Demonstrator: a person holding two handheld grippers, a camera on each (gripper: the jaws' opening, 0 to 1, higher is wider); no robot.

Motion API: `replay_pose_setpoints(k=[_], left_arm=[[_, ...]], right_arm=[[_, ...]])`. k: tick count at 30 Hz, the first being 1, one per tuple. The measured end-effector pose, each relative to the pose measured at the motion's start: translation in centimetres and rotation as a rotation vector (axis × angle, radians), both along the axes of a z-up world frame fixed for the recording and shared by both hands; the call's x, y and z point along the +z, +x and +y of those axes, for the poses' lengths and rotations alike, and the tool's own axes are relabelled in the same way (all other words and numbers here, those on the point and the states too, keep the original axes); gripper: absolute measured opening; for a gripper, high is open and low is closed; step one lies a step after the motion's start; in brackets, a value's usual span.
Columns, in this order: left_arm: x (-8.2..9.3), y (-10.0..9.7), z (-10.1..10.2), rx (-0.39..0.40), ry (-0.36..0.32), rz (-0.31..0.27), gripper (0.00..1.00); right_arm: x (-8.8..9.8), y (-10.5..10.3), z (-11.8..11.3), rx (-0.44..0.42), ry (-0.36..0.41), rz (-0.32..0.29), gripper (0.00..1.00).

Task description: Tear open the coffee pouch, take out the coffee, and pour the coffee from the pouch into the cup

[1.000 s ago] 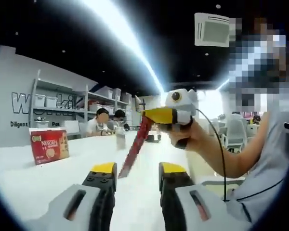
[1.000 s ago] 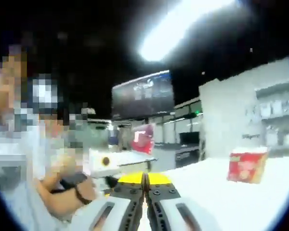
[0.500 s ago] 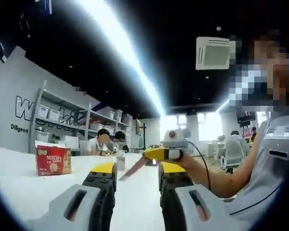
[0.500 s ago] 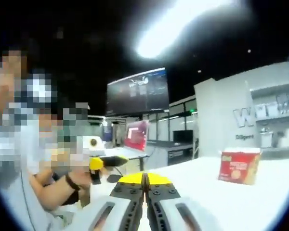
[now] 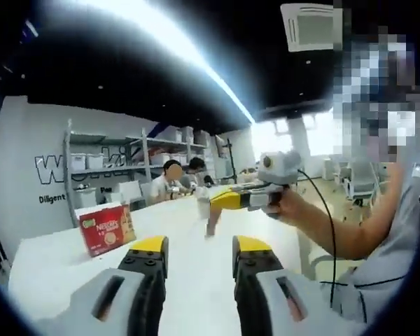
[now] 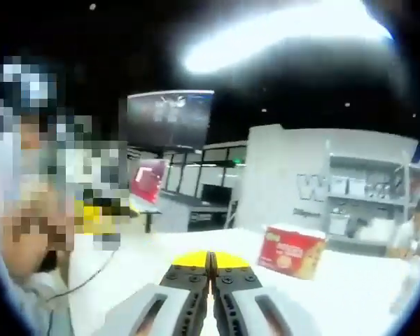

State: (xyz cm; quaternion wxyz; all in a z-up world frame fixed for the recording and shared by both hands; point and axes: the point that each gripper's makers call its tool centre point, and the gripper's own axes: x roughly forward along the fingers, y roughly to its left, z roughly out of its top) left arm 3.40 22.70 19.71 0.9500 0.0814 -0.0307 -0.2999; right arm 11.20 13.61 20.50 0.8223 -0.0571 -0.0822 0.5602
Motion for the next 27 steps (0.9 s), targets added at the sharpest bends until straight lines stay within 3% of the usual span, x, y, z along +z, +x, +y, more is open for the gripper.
replay_pose_setpoints(k=[2, 4, 9, 13, 16, 17, 19, 22, 25, 27], left_arm=[[-0.4, -0.2, 0.0, 0.000, -0.001, 0.002, 0.38], [-0.7, -0.7, -0.2, -0.008, -0.019, 0.017, 0.37], [-0.1, -2.0, 0.1, 0.003, -0.027, 0.008, 0.35], [0.5, -2.7, 0.3, 0.004, -0.051, -0.002, 0.33], [0.6, -2.8, 0.1, 0.001, -0.053, -0.005, 0.32], [0.6, -2.8, 0.0, -0.005, -0.052, -0.004, 0.32], [0.4, -2.7, -0.1, -0.014, -0.051, 0.003, 0.32], [0.0, -2.4, 0.3, -0.005, -0.048, 0.011, 0.32], [0.0, -2.4, 0.5, -0.002, -0.054, 0.013, 0.32], [0.1, -2.4, 0.7, -0.001, -0.059, 0.012, 0.32]], right_arm=[[0.6, -1.9, 0.8, 0.114, 0.086, 0.078, 0.01], [0.5, -2.5, 1.3, 0.150, 0.102, 0.115, 0.01], [0.3, -1.1, 2.1, 0.116, 0.079, 0.120, 0.01], [0.2, 2.0, 1.3, -0.035, -0.014, 0.074, 0.01], [1.3, 2.1, 1.2, -0.033, -0.004, 0.059, 0.01], [1.8, 1.9, 1.3, -0.015, 0.012, 0.058, 0.01], [2.3, 0.2, 2.2, 0.120, 0.017, 0.107, 0.01], [1.8, -1.4, 2.8, 0.294, -0.047, 0.195, 0.01], [2.0, -1.5, 3.1, 0.360, -0.046, 0.230, 0.01], [2.6, 0.0, 3.2, 0.281, -0.021, 0.193, 0.01]])
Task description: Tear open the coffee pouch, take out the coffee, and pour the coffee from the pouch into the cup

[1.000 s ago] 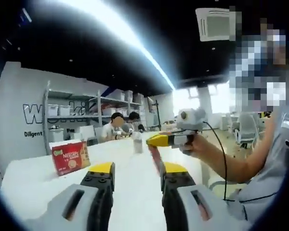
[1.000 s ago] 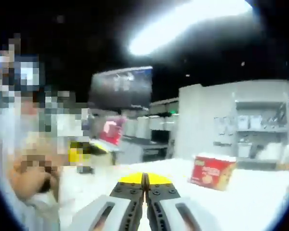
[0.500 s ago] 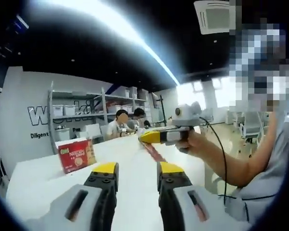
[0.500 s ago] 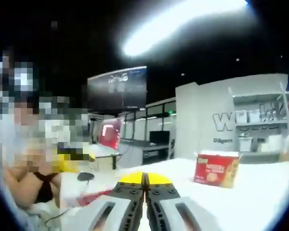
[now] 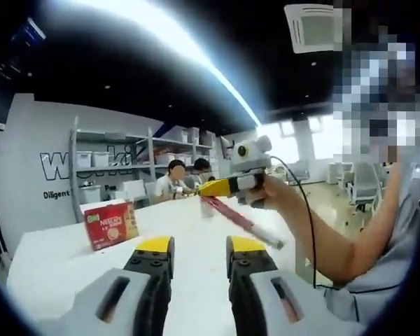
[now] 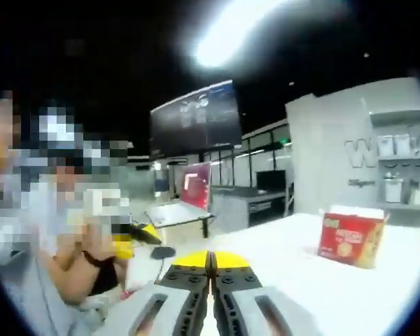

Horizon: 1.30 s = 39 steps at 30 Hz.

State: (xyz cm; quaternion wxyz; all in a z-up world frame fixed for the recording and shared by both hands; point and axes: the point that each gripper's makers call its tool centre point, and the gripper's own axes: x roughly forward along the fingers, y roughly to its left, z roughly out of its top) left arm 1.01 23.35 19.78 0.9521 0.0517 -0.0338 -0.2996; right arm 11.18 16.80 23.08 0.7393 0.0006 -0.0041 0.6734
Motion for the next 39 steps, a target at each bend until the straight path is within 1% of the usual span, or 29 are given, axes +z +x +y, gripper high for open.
replay_pose_setpoints(k=[1, 2, 3, 4, 5, 6, 7, 10, 11, 14, 15, 16, 17, 18, 20, 22, 26, 27, 28, 29, 31, 32, 33, 34, 35, 36, 37, 38, 39], left_arm=[[0.0, 0.0, 0.1, 0.002, -0.002, -0.002, 0.32], [0.1, 0.2, 0.4, 0.007, -0.009, -0.004, 0.32], [0.1, 0.3, 0.5, 0.008, -0.015, -0.002, 0.32], [0.0, 0.4, 0.6, 0.007, -0.018, -0.001, 0.31], [0.0, 0.5, 0.6, 0.003, -0.020, -0.001, 0.31], [-0.1, 0.6, 0.6, 0.001, -0.020, 0.002, 0.31], [-0.3, 0.7, 0.6, 0.000, -0.014, 0.004, 0.31], [-0.6, 0.7, 0.7, 0.002, -0.002, 0.003, 0.31], [-0.4, 0.7, 0.9, 0.006, -0.008, -0.004, 0.31], [-0.1, 0.6, 1.1, 0.002, -0.024, -0.011, 0.31], [0.0, 0.6, 1.1, 0.000, -0.025, -0.013, 0.31], [0.0, 0.7, 1.1, 0.001, -0.027, -0.016, 0.31], [0.2, 0.8, 1.2, 0.003, -0.031, -0.028, 0.31], [-0.1, 0.8, 0.6, -0.021, -0.032, -0.025, 0.32], [-0.4, 0.8, 0.2, -0.024, -0.005, -0.020, 0.33], [-0.4, 0.6, 0.1, -0.019, 0.019, -0.024, 0.33], [0.3, 0.6, 0.6, -0.005, 0.004, -0.043, 0.30], [0.4, 0.6, 0.7, -0.004, -0.002, -0.044, 0.30], [0.5, 0.6, 0.8, -0.001, -0.010, -0.047, 0.29], [0.5, 0.5, 0.8, -0.001, -0.014, -0.047, 0.29], [0.5, 0.5, 0.8, 0.000, -0.014, -0.044, 0.29], [0.4, 0.5, 0.8, 0.001, -0.008, -0.044, 0.29], [0.4, 0.5, 0.8, 0.001, -0.007, -0.044, 0.29], [0.3, 0.5, 0.8, 0.002, -0.003, -0.044, 0.29], [0.3, 0.5, 0.8, 0.001, -0.003, -0.043, 0.29], [0.3, 0.6, 0.8, 0.001, -0.003, -0.042, 0.29], [0.3, 0.6, 0.8, 0.002, -0.004, -0.042, 0.29], [0.3, 0.7, 0.8, 0.002, -0.004, -0.041, 0.29], [0.2, 0.7, 0.8, 0.003, -0.003, -0.039, 0.29]], right_arm=[[-0.1, 1.2, 0.0, -0.064, -0.013, 0.008, 0.01], [-0.4, 1.8, 0.2, -0.095, -0.043, -0.018, 0.01], [-0.4, 2.2, 0.4, -0.118, -0.058, -0.033, 0.01], [-0.6, 2.0, 0.8, -0.107, -0.077, -0.044, 0.01], [-0.9, 1.4, 1.3, -0.063, -0.102, -0.056, 0.01], [-0.7, 1.1, 1.8, -0.034, -0.089, -0.053, 0.01], [-0.1, 0.8, 2.1, -0.012, -0.050, -0.034, 0.01], [0.6, -1.3, 2.4, 0.117, 0.027, 0.015, 0.01], [0.6, -1.5, 2.4, 0.127, 0.033, 0.023, 0.01], [-0.5, -4.6, 1.9, 0.264, 0.084, 0.094, 0.01], [-0.9, -5.4, 1.6, 0.295, 0.107, 0.104, 0.01], [-1.4, -5.6, 1.5, 0.297, 0.116, 0.114, 0.01], [-1.9, -5.3, 1.4, 0.274, 0.109, 0.114, 0.01], [-3.5, -2.0, 1.2, 0.101, 0.056, 0.111, 0.01], [-3.5, -2.6, 1.3, 0.109, 0.054, 0.104, 0.01], [-3.3, -3.8, 1.6, 0.154, 0.046, 0.101, 0.01], [-2.3, -7.4, 1.0, 0.339, 0.071, 0.114, 0.01], [-2.3, -7.8, 0.8, 0.364, 0.072, 0.117, 0.01], [-2.4, -7.6, 0.7, 0.362, 0.074, 0.123, 0.01], [-2.4, -7.4, 0.5, 0.350, 0.078, 0.121, 0.01], [-2.6, -5.5, 0.6, 0.246, 0.074, 0.102, 0.01], [-3.0, -3.1, 0.4, 0.099, 0.044, 0.062, 0.01], [-2.9, -1.4, 0.0, -0.008, 0.031, 0.011, 0.01], [-2.6, 1.0, -1.0, -0.209, -0.021, -0.097, 0.01], [-2.0, 1.6, -1.6, -0.283, -0.041, -0.161, 0.01], [-1.3, 1.8, -1.8, -0.337, -0.049, -0.231, 0.01], [-0.7, 1.6, -1.8, -0.358, -0.056, -0.279, 0.01], [-0.5, 0.9, -1.5, -0.343, -0.053, -0.277, 0.01], [-0.6, 0.0, -1.1, -0.291, -0.049, -0.251, 0.01]])
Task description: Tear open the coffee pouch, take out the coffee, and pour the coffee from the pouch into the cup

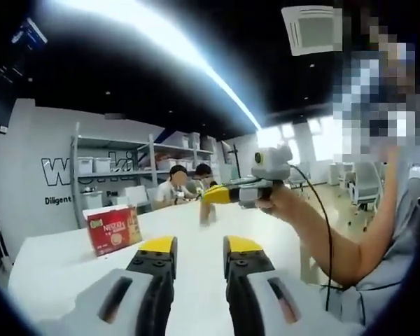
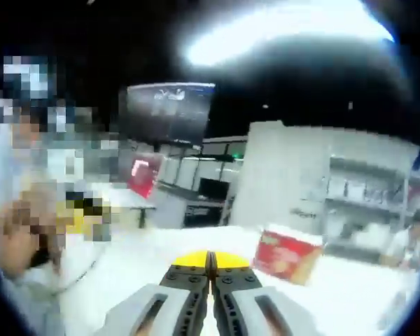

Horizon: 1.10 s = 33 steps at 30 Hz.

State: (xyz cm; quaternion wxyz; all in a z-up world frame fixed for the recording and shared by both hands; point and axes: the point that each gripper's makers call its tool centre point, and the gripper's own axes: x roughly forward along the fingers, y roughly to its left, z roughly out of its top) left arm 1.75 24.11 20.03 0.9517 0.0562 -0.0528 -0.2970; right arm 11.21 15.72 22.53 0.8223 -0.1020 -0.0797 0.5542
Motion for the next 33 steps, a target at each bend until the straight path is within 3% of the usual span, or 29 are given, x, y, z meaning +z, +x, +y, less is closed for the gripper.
replay_pose_setpoints(k=[2, 3, 5, 7, 8, 9, 11, 13, 14, 16, 17, 19, 20, 22, 24, 25, 26, 27, 30, 32, 33], left_arm=[[0.0, 0.0, -0.1, -0.001, 0.001, 0.002, 0.28], [0.0, 0.0, -0.1, -0.002, 0.003, 0.002, 0.28], [-0.2, 0.0, 0.0, 0.010, 0.014, 0.004, 0.27], [-0.1, 0.0, 0.5, 0.023, 0.009, 0.004, 0.27], [-0.1, -0.1, 0.6, 0.023, 0.004, 0.004, 0.26], [0.0, -0.2, 0.8, 0.024, -0.006, 0.003, 0.26], [0.3, -0.3, 1.0, 0.028, -0.021, -0.001, 0.26], [0.3, -0.3, 0.9, 0.025, -0.027, -0.002, 0.26], [0.3, -0.3, 0.9, 0.023, -0.026, 0.000, 0.26], [0.0, -0.1, 0.7, 0.023, -0.014, 0.004, 0.26], [-0.2, -0.1, 0.6, 0.023, -0.007, 0.006, 0.26], [-0.4, -0.1, 0.4, 0.021, 0.002, 0.012, 0.26], [-0.4, -0.1, 0.4, 0.020, 0.006, 0.012, 0.26], [-0.4, -0.1, 0.3, 0.020, 0.008, 0.012, 0.26], [-0.4, -0.2, 0.4, 0.020, 0.003, 0.011, 0.26], [-0.4, -0.2, 0.4, 0.019, 0.004, 0.012, 0.26], [-0.4, -0.2, 0.4, 0.021, 0.007, 0.014, 0.26], [-0.5, -0.2, 0.5, 0.023, 0.011, 0.015, 0.26], [-0.4, -0.2, 0.8, 0.026, 0.003, 0.016, 0.25], [-0.4, -0.2, 0.7, 0.023, 0.001, 0.015, 0.25], [-0.4, -0.2, 0.6, 0.021, 0.007, 0.016, 0.25]], right_arm=[[0.2, -1.3, 0.5, 0.089, 0.043, 0.070, 0.01], [-0.5, -2.5, 0.9, 0.184, 0.039, 0.179, 0.01], [-0.6, -3.7, 1.0, 0.292, 0.074, 0.241, 0.01], [0.7, -5.4, 0.4, 0.457, 0.190, 0.325, 0.01], [1.8, -5.5, -0.1, 0.485, 0.251, 0.320, 0.01], [2.1, -5.0, -0.5, 0.469, 0.271, 0.320, 0.01], [1.2, -3.2, -0.8, 0.357, 0.218, 0.299, 0.01], [0.8, -2.9, -0.9, 0.351, 0.198, 0.298, 0.01], [0.4, -1.7, -1.1, 0.269, 0.180, 0.261, 0.01], [-0.3, 1.6, -1.9, 0.024, 0.106, 0.156, 0.01], [0.0, 1.2, -1.7, 0.026, 0.112, 0.144, 0.01], [1.6, -1.7, -1.0, 0.226, 0.213, 0.199, 0.01], [1.5, -1.6, -0.9, 0.218, 0.202, 0.197, 0.01], [-0.5, -1.6, -0.4, 0.205, 0.099, 0.226, 0.01], [-1.4, -2.9, 0.2, 0.295, 0.076, 0.283, 0.01], [-0.8, -4.3, 0.3, 0.383, 0.113, 0.289, 0.01], [0.8, -5.5, 0.0, 0.471, 0.201, 0.298, 0.01], [1.8, -5.6, -0.4, 0.483, 0.250, 0.300, 0.01], [-0.1, -2.4, -0.3, 0.271, 0.131, 0.265, 0.00], [-0.8, -0.6, -0.6, 0.154, 0.105, 0.228, 0.01], [-0.4, 0.4, -1.0, 0.083, 0.116, 0.176, 0.01]])
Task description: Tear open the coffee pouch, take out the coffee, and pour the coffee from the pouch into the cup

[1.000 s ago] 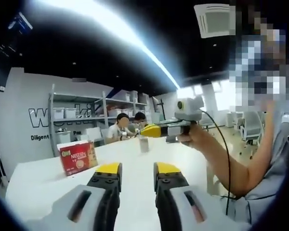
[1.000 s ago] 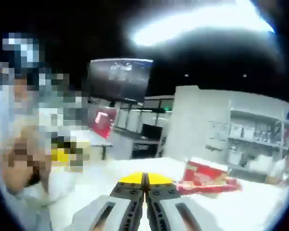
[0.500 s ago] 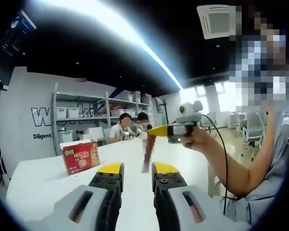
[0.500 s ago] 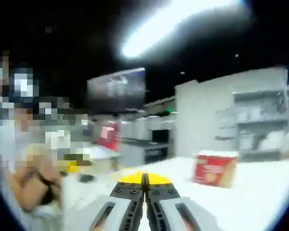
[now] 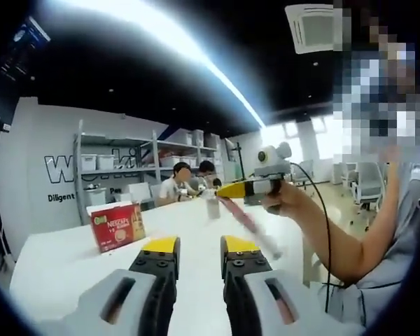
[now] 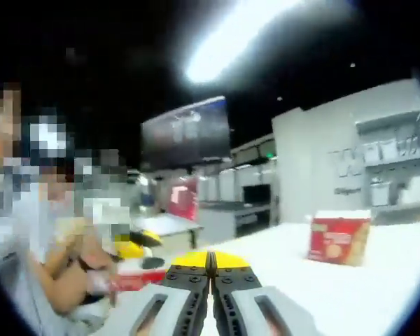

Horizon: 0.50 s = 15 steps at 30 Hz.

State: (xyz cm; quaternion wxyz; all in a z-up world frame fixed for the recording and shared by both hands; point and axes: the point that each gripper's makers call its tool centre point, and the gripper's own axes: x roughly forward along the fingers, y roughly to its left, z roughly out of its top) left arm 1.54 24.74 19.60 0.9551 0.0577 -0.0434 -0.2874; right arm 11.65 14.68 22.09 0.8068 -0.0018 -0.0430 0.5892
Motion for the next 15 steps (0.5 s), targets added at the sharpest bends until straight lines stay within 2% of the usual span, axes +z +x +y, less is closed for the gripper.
replay_pose_setpoints(k=[1, 5, 8, 10, 11, 13, 15], left_arm=[[0.0, 0.0, 0.0, 0.000, 0.002, 0.001, 0.25], [-0.4, 0.2, -0.1, 0.000, 0.008, 0.011, 0.25], [-0.2, 0.2, -0.1, 0.002, 0.011, 0.008, 0.25], [0.0, 0.0, 0.0, 0.000, 0.004, 0.002, 0.25], [0.1, 0.0, 0.0, 0.001, 0.002, 0.001, 0.25], [0.1, 0.0, 0.0, 0.003, 0.003, 0.001, 0.25], [0.0, 0.0, 0.0, 0.003, 0.002, 0.003, 0.25]], right_arm=[[0.6, -0.1, -0.1, -0.019, 0.008, -0.045, 0.00], [2.3, -4.1, 1.0, 0.175, 0.064, -0.026, 0.00], [0.2, -5.8, 1.7, 0.268, -0.042, 0.029, 0.01], [0.7, -7.9, 1.7, 0.391, 0.006, 0.047, 0.00], [1.0, -8.2, 1.5, 0.408, 0.025, 0.045, 0.00], [1.2, -7.6, 1.5, 0.370, 0.018, 0.038, 0.00], [0.1, -5.7, 1.6, 0.281, -0.035, 0.042, 0.00]])
